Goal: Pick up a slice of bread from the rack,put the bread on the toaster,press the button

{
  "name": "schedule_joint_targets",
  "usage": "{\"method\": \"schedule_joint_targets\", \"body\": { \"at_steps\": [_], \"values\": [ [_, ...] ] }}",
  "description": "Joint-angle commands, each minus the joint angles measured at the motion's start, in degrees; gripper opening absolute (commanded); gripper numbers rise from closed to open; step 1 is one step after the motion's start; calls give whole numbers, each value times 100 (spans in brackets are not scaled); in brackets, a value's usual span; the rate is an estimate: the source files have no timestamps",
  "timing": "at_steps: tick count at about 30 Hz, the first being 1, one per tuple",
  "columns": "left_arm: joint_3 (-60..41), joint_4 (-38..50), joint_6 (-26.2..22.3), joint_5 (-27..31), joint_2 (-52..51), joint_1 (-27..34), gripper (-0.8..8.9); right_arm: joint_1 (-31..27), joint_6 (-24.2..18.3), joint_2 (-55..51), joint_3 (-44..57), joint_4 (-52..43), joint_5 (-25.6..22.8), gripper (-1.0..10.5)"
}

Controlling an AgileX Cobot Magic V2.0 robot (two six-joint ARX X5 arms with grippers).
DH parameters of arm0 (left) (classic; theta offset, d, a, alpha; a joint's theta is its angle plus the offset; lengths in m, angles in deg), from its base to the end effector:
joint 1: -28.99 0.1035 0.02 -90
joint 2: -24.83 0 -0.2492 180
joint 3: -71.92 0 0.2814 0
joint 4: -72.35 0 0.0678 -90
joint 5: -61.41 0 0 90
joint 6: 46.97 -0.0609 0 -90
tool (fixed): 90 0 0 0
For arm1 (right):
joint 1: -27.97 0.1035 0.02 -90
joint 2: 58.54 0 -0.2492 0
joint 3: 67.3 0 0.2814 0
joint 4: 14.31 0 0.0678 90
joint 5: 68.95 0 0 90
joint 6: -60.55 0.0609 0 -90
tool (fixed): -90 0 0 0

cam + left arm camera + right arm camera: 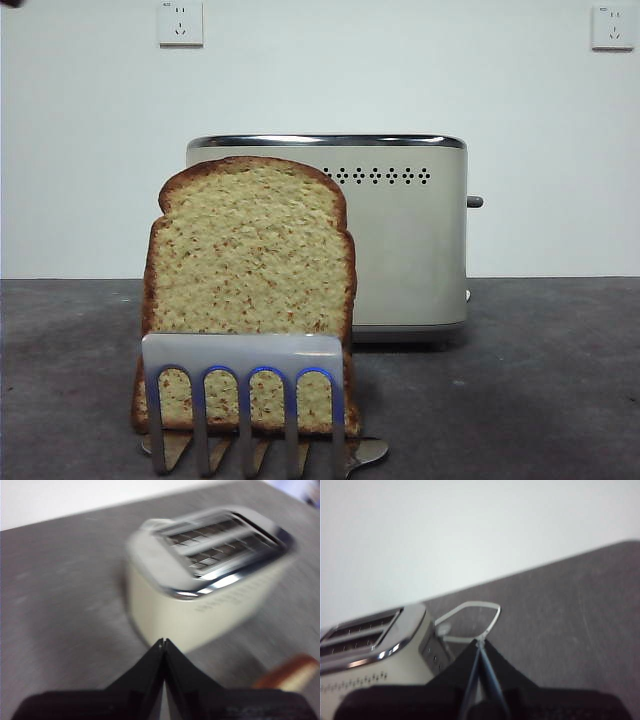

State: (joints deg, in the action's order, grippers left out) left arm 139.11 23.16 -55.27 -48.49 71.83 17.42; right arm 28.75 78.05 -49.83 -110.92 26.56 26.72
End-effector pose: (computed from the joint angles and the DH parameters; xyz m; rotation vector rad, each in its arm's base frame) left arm 0.2148 -0.0651 0.3222 0.1009 0.4711 -0.5732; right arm 0.1321 0.0078 0.2889 0.3093 0.1204 0.0957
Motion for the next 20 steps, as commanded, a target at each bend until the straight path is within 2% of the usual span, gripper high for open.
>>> {"method": "schedule_joint_targets", "body": {
  "at_steps": [1, 4, 7, 10, 13, 16, 20],
  "values": [
    [389, -282, -953, 256, 437, -754, -3, -4, -238, 232, -232, 306, 203, 0],
    [752, -520, -1484, 496, 883, -1576, -4, -4, -566, 472, -444, 601, 431, 0],
    [1095, -807, -2118, 494, 1231, -2310, -5, -4, -815, 680, -616, 804, 640, 0],
    [1412, -1182, -2898, 496, 1502, -2942, -5, -4, -925, 885, -769, 931, 789, 0],
    [1659, -1537, -3447, 535, 1698, -3403, -6, -4, -925, 1049, -863, 938, 920, 0],
    [1886, -1814, -3539, 874, 1849, -3589, -9, -4, -922, 1174, -896, 916, 1134, 0],
    [2070, -1987, -3298, 1008, 2035, -3604, -9, -4, -925, 1296, -898, 929, 1436, 0]
  ]
}}
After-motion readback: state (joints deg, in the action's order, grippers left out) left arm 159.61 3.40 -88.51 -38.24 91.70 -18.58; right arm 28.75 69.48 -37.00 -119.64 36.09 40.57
